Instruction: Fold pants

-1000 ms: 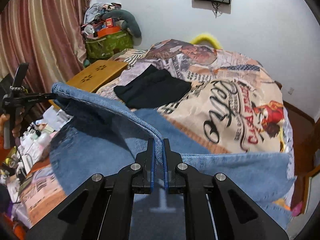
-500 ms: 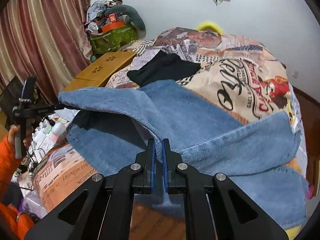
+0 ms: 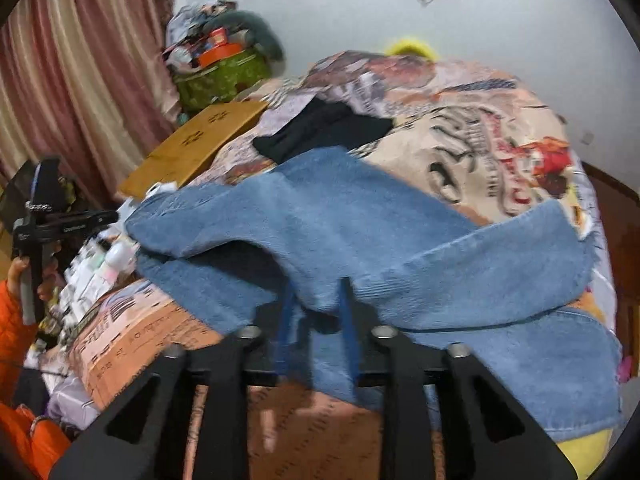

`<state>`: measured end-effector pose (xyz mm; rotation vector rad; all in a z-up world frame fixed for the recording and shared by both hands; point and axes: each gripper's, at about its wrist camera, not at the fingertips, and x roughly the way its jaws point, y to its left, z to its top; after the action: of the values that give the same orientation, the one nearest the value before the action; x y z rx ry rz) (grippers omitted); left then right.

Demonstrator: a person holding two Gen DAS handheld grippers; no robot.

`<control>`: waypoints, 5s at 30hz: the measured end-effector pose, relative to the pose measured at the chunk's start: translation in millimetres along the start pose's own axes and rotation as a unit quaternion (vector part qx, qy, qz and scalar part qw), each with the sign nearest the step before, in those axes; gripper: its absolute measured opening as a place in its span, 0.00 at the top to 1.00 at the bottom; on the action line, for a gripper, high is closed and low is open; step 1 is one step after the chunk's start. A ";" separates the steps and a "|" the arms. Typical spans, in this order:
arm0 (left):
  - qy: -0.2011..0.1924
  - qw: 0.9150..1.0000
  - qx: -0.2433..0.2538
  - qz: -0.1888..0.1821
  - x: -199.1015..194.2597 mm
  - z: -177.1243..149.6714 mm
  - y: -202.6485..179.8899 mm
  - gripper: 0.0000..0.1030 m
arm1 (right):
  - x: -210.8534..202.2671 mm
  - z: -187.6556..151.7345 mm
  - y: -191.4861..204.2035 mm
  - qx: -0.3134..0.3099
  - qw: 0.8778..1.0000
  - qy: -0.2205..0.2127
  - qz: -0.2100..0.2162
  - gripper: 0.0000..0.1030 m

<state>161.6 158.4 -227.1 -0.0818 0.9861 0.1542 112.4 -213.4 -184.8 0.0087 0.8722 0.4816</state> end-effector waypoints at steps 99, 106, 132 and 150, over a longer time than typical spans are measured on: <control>0.089 0.942 0.299 -0.123 56.8 31.1 -323.8 0.00 | -90.7 -132.0 -300.4 0.366 0.910 -0.023 -0.194 0.93; 0.081 0.946 0.287 -0.128 54.5 28.4 -319.8 0.00 | -95.0 -123.8 -291.8 0.325 0.911 0.025 -0.253 0.79; -0.043 0.993 0.105 -0.040 0.0 106.3 -130.9 0.01 | -46.5 37.9 -127.9 0.075 0.987 -0.043 -0.132 0.45; 0.021 0.999 -0.029 0.009 82.9 96.7 41.4 0.11 | 103.2 121.9 -11.1 -0.074 0.997 0.032 0.007 0.45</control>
<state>279.3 220.2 -243.1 -0.1301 1.0248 0.1994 262.8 -158.4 -183.5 -0.1376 0.8979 0.5611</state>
